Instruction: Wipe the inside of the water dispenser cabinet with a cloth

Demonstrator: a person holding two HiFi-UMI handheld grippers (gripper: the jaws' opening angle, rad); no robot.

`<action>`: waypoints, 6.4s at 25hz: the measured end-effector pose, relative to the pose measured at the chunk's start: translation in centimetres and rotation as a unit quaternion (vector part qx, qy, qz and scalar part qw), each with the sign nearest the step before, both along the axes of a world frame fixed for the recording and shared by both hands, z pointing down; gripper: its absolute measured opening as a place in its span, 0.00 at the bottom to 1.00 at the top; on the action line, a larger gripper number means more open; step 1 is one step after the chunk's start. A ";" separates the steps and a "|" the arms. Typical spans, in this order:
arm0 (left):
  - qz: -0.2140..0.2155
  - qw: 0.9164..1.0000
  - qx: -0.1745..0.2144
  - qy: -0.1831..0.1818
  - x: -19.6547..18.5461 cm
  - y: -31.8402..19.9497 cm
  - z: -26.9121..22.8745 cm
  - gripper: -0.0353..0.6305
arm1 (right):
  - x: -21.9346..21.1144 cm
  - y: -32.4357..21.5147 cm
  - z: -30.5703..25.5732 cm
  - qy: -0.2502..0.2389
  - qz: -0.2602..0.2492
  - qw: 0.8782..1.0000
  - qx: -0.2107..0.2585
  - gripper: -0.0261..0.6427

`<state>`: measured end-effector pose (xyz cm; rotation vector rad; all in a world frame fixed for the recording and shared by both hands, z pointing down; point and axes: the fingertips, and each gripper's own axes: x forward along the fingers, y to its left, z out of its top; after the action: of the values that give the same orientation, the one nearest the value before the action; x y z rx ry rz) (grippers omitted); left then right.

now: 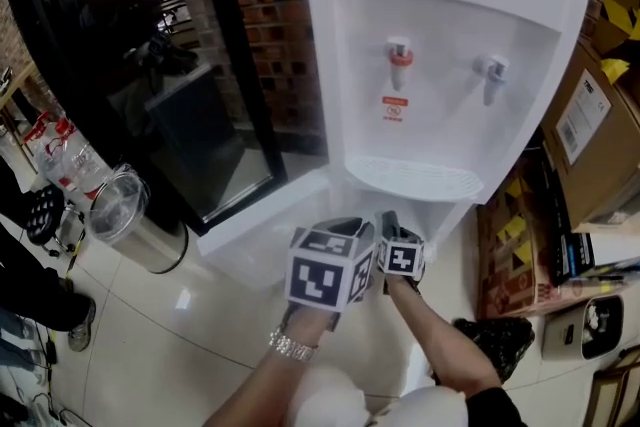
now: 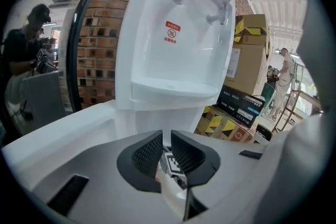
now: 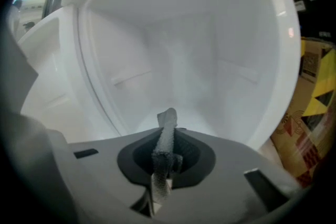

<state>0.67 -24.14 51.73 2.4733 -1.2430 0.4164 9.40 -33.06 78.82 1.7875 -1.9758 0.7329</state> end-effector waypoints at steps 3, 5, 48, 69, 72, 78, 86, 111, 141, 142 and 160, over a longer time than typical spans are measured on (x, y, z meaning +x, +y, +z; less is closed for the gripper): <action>-0.002 1.000 0.002 -0.002 -0.4 0.0 -0.1 0.13 | -4.9 0.0 0.0 -0.011 -0.074 0.997 0.018 0.07; -0.003 1.000 0.002 -0.002 -0.6 0.1 -0.2 0.13 | -6.4 0.3 0.9 -0.018 -0.098 0.995 0.013 0.07; 0.006 1.000 0.003 0.001 0.3 -0.1 -0.2 0.13 | 5.1 -0.7 1.2 0.054 0.065 0.996 0.003 0.07; 0.008 1.000 -0.001 -0.004 -0.2 -0.3 0.3 0.13 | 6.3 -2.9 2.4 0.001 0.082 0.996 -0.019 0.07; 0.013 1.000 -0.002 -0.006 0.3 -0.2 0.4 0.13 | 3.5 -3.4 1.5 -0.024 0.044 0.999 -0.002 0.07; 0.003 1.000 -0.003 -0.009 -0.9 -0.3 0.5 0.13 | -3.1 -5.0 1.5 -0.052 -0.062 0.996 0.024 0.07; -0.004 1.000 -0.004 -0.011 -1.8 -0.3 0.4 0.13 | 1.9 -5.2 3.4 -0.014 0.021 1.000 -0.007 0.07; -0.006 1.000 0.003 -0.012 -1.3 0.2 -0.5 0.13 | -1.7 -0.3 3.6 -0.002 0.005 1.000 -0.031 0.07; 0.010 1.000 0.021 0.017 -0.2 1.2 -2.5 0.13 | 4.4 2.4 3.9 0.045 0.076 0.995 -0.048 0.07; 0.012 1.000 0.021 0.018 0.2 1.2 -2.5 0.13 | 5.8 2.8 4.0 0.050 0.095 0.993 -0.054 0.07; 0.006 1.000 0.025 0.009 0.2 1.3 -2.4 0.13 | -3.2 1.7 1.4 -0.011 -0.020 1.000 0.005 0.07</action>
<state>0.91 -22.83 49.37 2.5214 -1.2459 0.3697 6.21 -31.41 80.19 1.7469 -2.0275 0.7341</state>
